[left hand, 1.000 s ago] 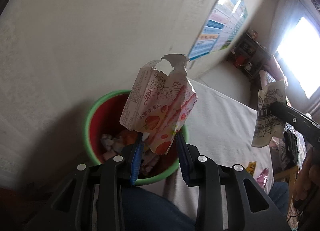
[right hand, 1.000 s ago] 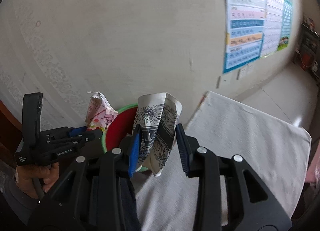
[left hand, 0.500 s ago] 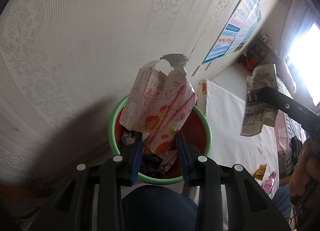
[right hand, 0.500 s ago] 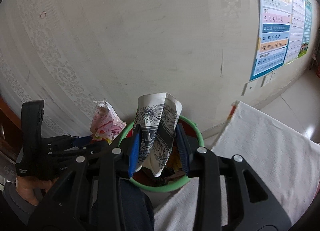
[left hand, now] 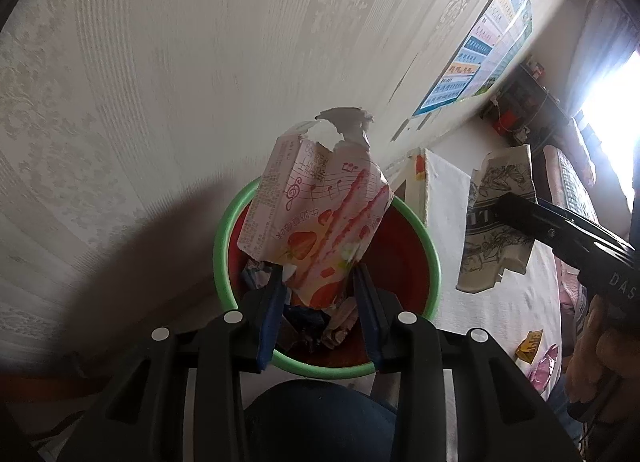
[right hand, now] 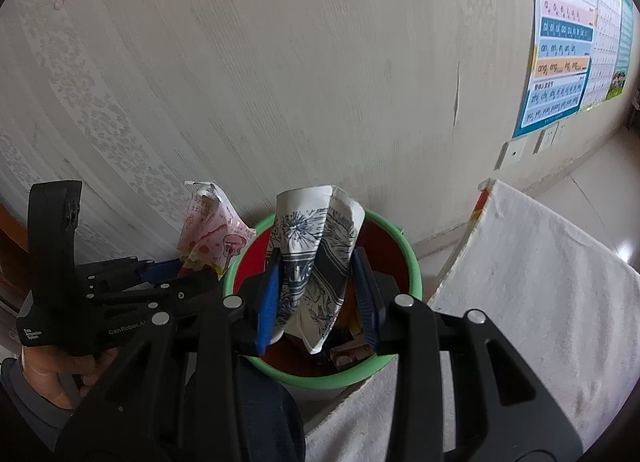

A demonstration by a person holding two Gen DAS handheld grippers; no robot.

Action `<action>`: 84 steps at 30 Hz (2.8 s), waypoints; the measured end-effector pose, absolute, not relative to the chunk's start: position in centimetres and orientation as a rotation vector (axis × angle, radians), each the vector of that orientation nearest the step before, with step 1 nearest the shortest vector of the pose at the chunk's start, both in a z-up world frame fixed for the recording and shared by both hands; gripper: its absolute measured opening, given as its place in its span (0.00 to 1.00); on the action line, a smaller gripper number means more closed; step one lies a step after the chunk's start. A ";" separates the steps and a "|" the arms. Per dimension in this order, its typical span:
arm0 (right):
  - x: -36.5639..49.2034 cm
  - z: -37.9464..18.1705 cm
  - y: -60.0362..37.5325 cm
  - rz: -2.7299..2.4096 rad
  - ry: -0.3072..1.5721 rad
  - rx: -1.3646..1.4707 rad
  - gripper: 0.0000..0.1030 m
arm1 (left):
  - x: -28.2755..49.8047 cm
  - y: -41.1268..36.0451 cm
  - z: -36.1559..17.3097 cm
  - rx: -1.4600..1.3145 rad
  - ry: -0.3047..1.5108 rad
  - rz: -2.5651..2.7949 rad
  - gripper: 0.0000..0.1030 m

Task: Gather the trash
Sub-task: 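Open both tools over the red bucket to drop both wrappers, then move both open tools back over the gold wrapper and pink bag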

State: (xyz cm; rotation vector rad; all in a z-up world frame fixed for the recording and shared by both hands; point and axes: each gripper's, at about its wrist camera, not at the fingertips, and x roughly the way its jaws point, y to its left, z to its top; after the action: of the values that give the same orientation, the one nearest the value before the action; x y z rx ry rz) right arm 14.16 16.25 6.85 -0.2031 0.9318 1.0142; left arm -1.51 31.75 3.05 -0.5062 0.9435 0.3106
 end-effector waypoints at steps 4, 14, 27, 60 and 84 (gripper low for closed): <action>14.1 6.8 16.6 1.023 0.931 -0.210 0.34 | -1.0 31.8 3.1 -0.498 0.948 0.297 0.35; 14.3 5.9 16.5 0.991 0.953 -0.210 0.77 | -1.1 32.6 2.9 -0.515 0.928 0.320 0.73; 14.6 7.7 12.6 0.918 0.917 -0.156 0.95 | -1.8 31.4 4.2 -0.517 0.897 0.368 0.92; 10.9 7.0 -19.6 0.441 0.919 0.061 0.95 | 5.1 6.6 7.3 -0.291 0.928 -0.026 0.92; 11.7 1.0 -26.1 0.329 1.085 0.135 0.95 | 8.9 -2.6 3.0 -0.153 1.081 -0.173 0.92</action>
State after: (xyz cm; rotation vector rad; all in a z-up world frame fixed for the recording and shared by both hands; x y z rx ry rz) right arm 11.66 -26.13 0.98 0.1349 1.0852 0.3293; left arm 8.89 -2.64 3.05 -0.1534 1.0814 -0.1733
